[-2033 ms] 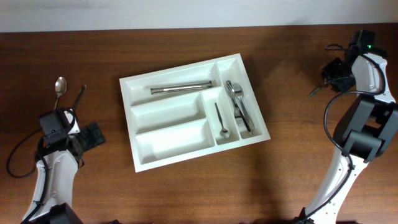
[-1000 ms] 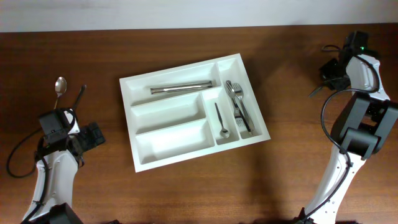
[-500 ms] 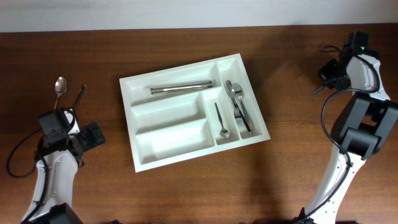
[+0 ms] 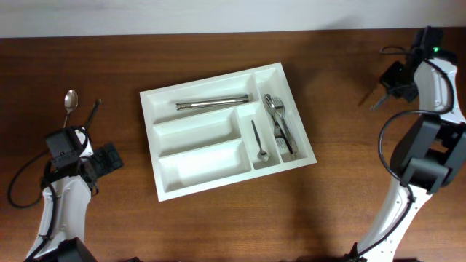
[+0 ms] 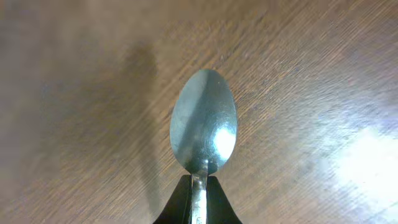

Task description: Pack container

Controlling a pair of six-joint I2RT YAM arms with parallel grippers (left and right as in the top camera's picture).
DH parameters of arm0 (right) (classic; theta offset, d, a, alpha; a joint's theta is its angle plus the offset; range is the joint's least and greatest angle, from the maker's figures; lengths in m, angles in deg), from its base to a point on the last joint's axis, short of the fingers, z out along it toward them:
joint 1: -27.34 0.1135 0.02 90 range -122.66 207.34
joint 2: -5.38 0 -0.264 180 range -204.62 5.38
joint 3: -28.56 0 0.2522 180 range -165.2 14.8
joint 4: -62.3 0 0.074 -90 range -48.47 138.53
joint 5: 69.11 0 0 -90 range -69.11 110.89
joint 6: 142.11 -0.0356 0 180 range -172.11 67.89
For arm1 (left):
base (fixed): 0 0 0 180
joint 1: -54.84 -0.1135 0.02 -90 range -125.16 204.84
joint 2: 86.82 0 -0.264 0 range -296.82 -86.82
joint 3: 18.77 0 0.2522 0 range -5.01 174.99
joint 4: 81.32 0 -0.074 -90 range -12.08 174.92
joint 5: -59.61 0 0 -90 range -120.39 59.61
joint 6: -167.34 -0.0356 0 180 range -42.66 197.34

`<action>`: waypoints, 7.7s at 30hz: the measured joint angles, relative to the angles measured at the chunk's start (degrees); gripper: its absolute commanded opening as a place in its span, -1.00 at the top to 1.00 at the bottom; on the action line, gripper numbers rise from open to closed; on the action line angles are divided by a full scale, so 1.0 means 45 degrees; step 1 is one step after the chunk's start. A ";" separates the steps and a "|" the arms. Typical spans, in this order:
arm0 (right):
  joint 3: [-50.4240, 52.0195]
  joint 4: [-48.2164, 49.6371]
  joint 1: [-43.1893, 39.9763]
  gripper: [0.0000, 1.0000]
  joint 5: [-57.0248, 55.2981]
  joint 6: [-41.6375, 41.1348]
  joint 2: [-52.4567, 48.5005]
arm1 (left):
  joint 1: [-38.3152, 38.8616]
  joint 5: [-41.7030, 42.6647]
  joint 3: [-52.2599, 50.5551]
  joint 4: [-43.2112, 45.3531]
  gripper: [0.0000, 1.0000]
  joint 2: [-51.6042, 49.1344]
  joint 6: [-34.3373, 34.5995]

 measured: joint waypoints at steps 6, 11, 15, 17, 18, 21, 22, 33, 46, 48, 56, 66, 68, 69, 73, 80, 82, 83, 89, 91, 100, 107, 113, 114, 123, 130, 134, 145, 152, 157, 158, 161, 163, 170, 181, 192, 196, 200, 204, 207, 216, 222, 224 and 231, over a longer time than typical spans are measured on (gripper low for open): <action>0.0000 -0.1039 0.0359 0.92 0.0005 0.1030 0.1248 | 0.0000 0.0000 0.0005 0.0000 -0.98 0.0000 0.0000; 0.0000 -0.1467 0.1564 0.92 0.0092 0.2147 0.2739 | 0.0000 0.0000 0.0000 0.0000 -0.98 0.0000 0.0005; -0.0092 -0.1865 0.2992 0.92 0.0432 0.2749 0.3968 | 0.0000 0.0000 0.0000 0.0000 -0.98 0.0000 0.0000; -0.0199 -0.2268 0.3687 0.92 0.0651 0.2958 0.4371 | 0.0000 0.0000 0.0000 0.0000 -0.98 0.0000 0.0000; -0.0223 -0.2453 0.3944 0.92 0.0748 0.3045 0.4498 | 0.0000 0.0000 0.0000 0.0000 -0.98 0.0000 0.0000; -0.0238 -0.3230 0.4687 0.92 0.1273 0.3395 0.4595 | 0.0000 0.0000 0.0000 0.0000 -0.98 0.0000 0.0000; -0.0194 -0.3288 0.4877 0.92 0.1384 0.3449 0.4590 | 0.0000 0.0000 0.0000 -0.0005 -0.98 0.0000 0.0000; 0.1996 -0.2244 0.8393 0.92 0.1880 0.3813 0.4590 | 0.0000 0.0000 0.0000 0.0000 -0.98 0.0000 0.0000; 0.6543 0.1025 0.9335 0.92 0.1758 0.3910 0.4590 | 0.0000 0.0000 0.0000 0.0000 -0.98 0.0000 0.0005; 0.6897 0.1127 0.9340 0.92 0.1851 0.3910 0.4590 | 0.0000 0.0000 0.0000 0.0000 -0.98 0.0000 0.0000; 0.7363 0.1185 0.9632 0.92 0.1948 0.3910 0.4590 | 0.0000 0.0000 0.0000 0.0000 -0.98 0.0000 0.0000; 0.7363 0.1341 1.0006 0.09 0.2035 0.3900 0.4590 | 0.0000 0.0000 0.0000 0.0000 -0.98 0.0000 0.0000; 0.7363 0.1331 1.0001 0.10 0.2035 0.3900 0.4590 | 0.0000 0.0000 0.0000 0.0000 -0.98 0.0000 0.0000; 0.7363 0.1311 1.0001 0.13 0.2035 0.3905 0.4590 | 0.0000 0.0000 0.0000 -0.0005 -0.98 0.0000 0.0000; 0.7028 0.0899 0.9899 0.09 0.1899 0.3895 0.4590 | 0.0000 0.0000 0.0000 0.0000 -0.98 0.0000 0.0000; 0.5479 0.0782 0.8442 0.09 0.1836 0.4017 0.4605 | 0.0000 0.0000 0.0000 0.0000 -0.98 0.0000 0.0000; 0.5450 0.0525 0.7698 0.10 0.1802 0.4352 0.4605 | 0.0000 0.0005 0.0000 0.0000 -0.98 0.0000 0.0000; 0.5455 0.0384 0.7378 0.11 0.1792 0.4541 0.4605 | 0.0000 0.0005 0.0000 0.0000 -0.98 0.0000 0.0000; 0.5455 0.0170 0.5906 0.18 0.1802 0.6071 0.4605 | 0.0000 0.0005 0.0000 0.0000 -0.98 0.0000 0.0005; 0.5455 0.0170 0.5804 0.19 0.1802 0.6368 0.4605 | 0.0000 0.0000 0.0000 0.0000 -0.98 0.0000 0.0000; 0.5950 0.0423 0.5824 0.18 0.2045 0.7339 0.4551 | 0.0000 0.0000 0.0000 0.0000 -0.98 0.0000 0.0000; 0.6305 0.0432 0.5833 0.16 0.2880 0.7402 0.3993 | 0.0000 0.0000 0.0000 0.0000 -0.98 0.0000 0.0000; 0.6387 0.0544 0.5833 0.29 0.3687 0.7684 0.3827 | 0.0000 0.0000 0.0000 0.0000 -0.98 0.0000 0.0000; 0.6387 0.0607 0.5833 0.28 0.3745 0.7679 0.3827 | 0.0000 0.0000 0.0000 0.0000 -0.98 0.0000 0.0000; 0.6747 0.1146 0.5848 0.56 0.3939 0.7737 0.3400 | 0.0000 0.0000 0.0000 0.0000 -0.98 0.0000 0.0000; 0.6785 0.0714 0.5824 0.67 0.3891 0.7038 0.3104 | 0.0000 0.0000 0.0000 0.0000 -0.98 0.0000 0.0000; 0.6771 0.0112 0.5824 0.72 0.3895 0.6669 0.3104 | 0.0000 0.0000 0.0000 -0.0005 -0.98 0.0000 0.0005; 0.6766 -0.1253 0.5945 0.70 0.3580 0.4940 0.3113 | 0.0000 0.0000 0.0000 0.0000 -0.98 0.0000 0.0000; 0.6766 -0.1389 0.5984 0.68 0.2977 0.4294 0.3113 | 0.0000 0.0000 0.0005 0.0000 -0.98 0.0000 0.0000; 0.6766 -0.1156 0.5804 0.17 0.2535 0.4075 0.3138 | 0.0000 0.0000 0.0000 0.0000 -0.98 0.0000 0.0005; 0.6776 -0.1093 0.5722 0.07 0.2205 0.4036 0.3133 | 0.0000 0.0000 0.0000 0.0000 -0.98 0.0000 0.0000; 0.6790 -0.0918 0.5425 -0.08 0.1860 0.4206 0.3128 | 0.0000 0.0000 0.0000 -0.0005 -0.98 0.0000 0.0000; 0.6790 -0.0670 0.5343 -0.20 0.1656 0.4342 0.3128 | 0.0000 0.0000 0.0000 -0.0005 -0.98 0.0000 0.0000; 0.6790 0.0180 0.5319 -0.56 0.2370 0.5294 0.3512 | 0.0000 0.0000 0.0000 0.0000 -0.98 0.0000 0.0005; 0.5858 0.0967 0.4692 -0.61 0.2696 0.5731 0.6805 | 0.0000 0.0000 0.0000 -0.0005 -0.98 0.0000 0.0005; 0.3774 0.1778 0.0432 -0.98 0.2730 0.5017 0.8388 | 0.0000 0.0000 0.0000 0.0000 -0.98 0.0000 0.0000; 0.3633 0.1467 -0.0199 -0.98 0.3337 0.4911 0.8456 | 0.0000 0.0257 0.0000 0.0073 -0.98 0.0000 0.0005; 0.3638 0.1141 -0.0243 -0.97 0.3682 0.4901 0.8451 | -0.0034 0.2574 0.0005 -0.0175 -0.98 0.0000 0.0000; 0.3638 0.1137 -0.0243 -0.97 0.3852 0.4891 0.8451 | -0.0029 0.6008 0.0010 -0.0559 -0.98 0.0000 0.0005; 0.3638 0.1137 -0.0243 -0.98 0.3900 0.4896 0.8451 | -0.0034 0.7630 0.0010 -0.0729 -0.98 0.0000 0.0000; 0.3633 0.0267 -0.0243 -0.97 0.3944 0.4896 0.8451 | -0.0039 0.8330 0.1583 -0.0976 -0.99 -0.0029 0.0010; 0.3633 0.0262 -0.0243 -0.97 0.3944 0.4896 0.8451 | -0.0049 0.5863 0.5217 -0.2195 -0.98 -0.0053 -0.0306; 0.3628 0.0262 -0.0243 -0.98 0.3949 0.4896 0.8451 | -0.0049 0.4813 0.6402 -0.2885 -0.99 -0.0058 -0.0670; 0.3628 0.0262 -0.0243 -0.97 0.3944 0.4891 0.8451 | -0.0073 0.1783 0.9646 -0.5989 -0.99 -0.0860 -0.2375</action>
